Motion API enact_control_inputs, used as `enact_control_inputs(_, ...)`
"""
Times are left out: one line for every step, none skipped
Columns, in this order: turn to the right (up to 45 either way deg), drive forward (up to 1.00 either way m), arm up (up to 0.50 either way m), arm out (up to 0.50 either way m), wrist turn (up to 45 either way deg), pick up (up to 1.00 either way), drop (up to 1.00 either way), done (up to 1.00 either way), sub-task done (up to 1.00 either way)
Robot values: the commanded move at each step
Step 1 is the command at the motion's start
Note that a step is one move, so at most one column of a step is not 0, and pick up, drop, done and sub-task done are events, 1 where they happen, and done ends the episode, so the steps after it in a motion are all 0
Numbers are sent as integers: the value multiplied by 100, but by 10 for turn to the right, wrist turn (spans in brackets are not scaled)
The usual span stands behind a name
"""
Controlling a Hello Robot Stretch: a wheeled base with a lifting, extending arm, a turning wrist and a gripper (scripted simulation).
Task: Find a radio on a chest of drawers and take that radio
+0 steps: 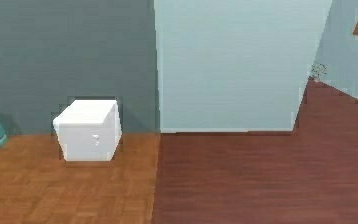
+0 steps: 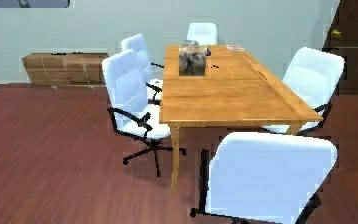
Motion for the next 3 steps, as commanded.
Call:
enact_control_inputs(450, 0, 0, 0, 0, 0, 0, 0, 0)
enact_control_inputs(0, 100, 0, 0, 0, 0, 0, 0, 0)
enact_control_inputs(0, 100, 0, 0, 0, 0, 0, 0, 0)
